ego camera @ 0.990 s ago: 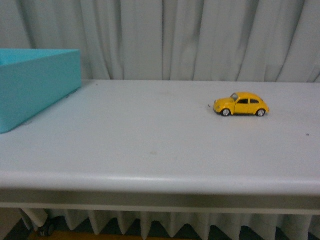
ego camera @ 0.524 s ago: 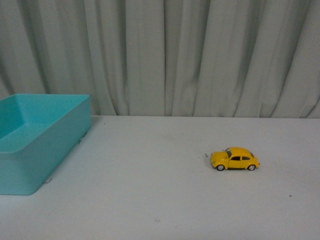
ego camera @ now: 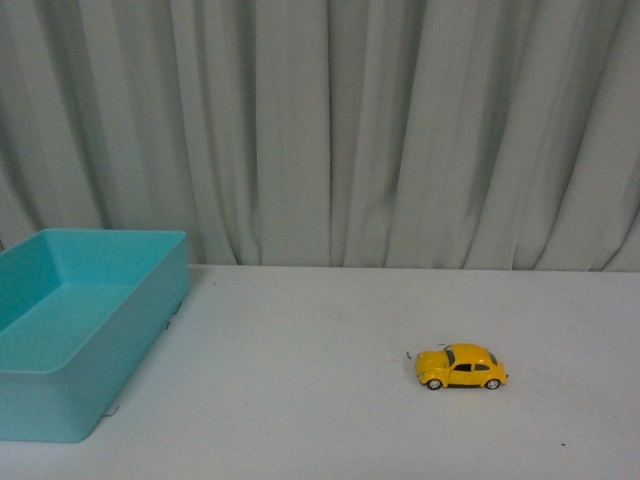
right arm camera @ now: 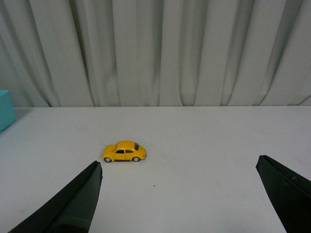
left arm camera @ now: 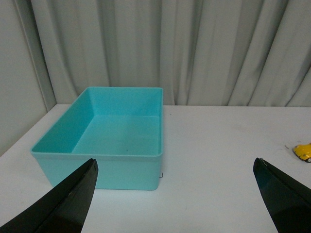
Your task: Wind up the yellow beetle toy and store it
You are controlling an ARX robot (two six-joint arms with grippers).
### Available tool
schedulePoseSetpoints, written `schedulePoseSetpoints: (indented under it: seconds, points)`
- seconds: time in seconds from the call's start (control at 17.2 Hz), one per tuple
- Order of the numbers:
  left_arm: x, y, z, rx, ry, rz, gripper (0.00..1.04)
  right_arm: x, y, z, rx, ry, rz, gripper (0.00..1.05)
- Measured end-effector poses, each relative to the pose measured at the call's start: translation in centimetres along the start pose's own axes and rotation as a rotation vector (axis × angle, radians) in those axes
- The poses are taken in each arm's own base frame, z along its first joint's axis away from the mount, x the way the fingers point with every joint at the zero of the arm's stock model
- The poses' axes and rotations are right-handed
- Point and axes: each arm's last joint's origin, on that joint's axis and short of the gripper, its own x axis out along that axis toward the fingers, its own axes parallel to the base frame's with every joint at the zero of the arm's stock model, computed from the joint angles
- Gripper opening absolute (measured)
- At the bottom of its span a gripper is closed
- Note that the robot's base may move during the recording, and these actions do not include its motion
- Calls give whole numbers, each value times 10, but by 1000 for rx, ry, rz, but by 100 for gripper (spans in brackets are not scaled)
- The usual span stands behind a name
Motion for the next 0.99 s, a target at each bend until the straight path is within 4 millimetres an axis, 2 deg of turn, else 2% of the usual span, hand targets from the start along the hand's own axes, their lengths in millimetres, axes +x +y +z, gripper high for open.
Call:
schedulePoseSetpoints:
  seconds: [0.99]
  points:
    - [0, 0, 0, 0, 0, 0, 98, 0, 0, 0, 0, 0, 0, 98]
